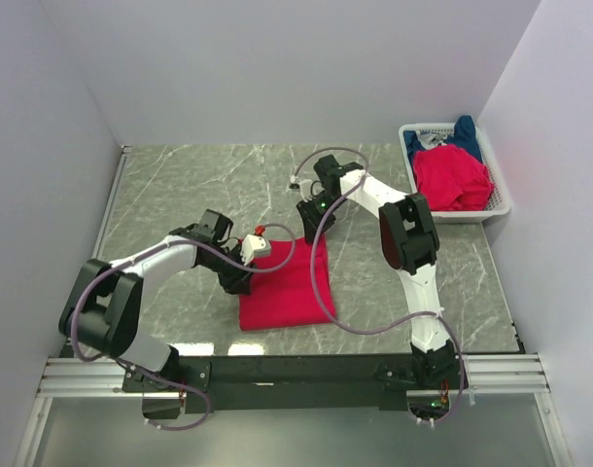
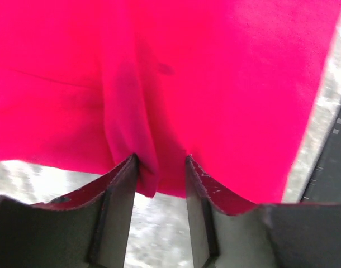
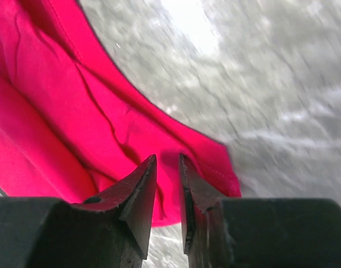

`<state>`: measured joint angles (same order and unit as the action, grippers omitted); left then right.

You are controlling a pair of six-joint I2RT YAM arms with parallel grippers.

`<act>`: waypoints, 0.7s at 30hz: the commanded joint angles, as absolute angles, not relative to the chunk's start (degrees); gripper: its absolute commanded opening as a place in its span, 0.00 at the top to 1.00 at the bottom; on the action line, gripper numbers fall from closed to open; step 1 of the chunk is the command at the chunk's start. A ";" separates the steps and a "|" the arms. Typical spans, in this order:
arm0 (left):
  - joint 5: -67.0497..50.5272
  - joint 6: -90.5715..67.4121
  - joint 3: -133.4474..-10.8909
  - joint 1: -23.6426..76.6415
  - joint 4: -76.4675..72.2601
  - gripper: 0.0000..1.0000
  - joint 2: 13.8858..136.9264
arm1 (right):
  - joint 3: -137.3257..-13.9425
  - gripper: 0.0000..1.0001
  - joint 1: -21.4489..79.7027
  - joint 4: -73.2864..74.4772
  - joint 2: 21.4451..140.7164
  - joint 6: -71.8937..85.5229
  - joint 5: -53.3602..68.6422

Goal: Fold and stack the t-shirts
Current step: Fold the tshirt

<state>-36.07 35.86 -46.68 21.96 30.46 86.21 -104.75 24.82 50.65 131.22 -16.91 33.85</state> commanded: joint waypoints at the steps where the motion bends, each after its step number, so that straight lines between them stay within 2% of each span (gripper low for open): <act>1: -35.95 33.05 -44.65 23.12 31.38 0.52 81.31 | -109.42 0.71 26.10 53.87 133.15 -18.45 31.90; 4: -34.55 34.27 -45.69 22.77 31.37 0.39 77.71 | -108.38 0.70 26.28 54.67 131.05 -19.51 33.66; 8: -36.63 39.87 -49.12 22.24 31.73 0.31 75.94 | -103.28 0.69 26.10 50.99 124.03 -19.78 35.33; 13: -40.78 42.63 -52.02 23.11 27.17 0.32 78.38 | -103.27 0.69 25.93 46.94 122.78 -16.35 42.95; 21: -44.56 45.79 -53.00 25.48 18.38 0.38 84.72 | -107.31 0.75 25.93 42.99 131.30 -7.13 58.70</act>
<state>-40.69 42.68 -51.88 24.58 23.31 83.35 -105.16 26.22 46.46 128.35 -12.21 49.69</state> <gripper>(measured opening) 0.623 0.256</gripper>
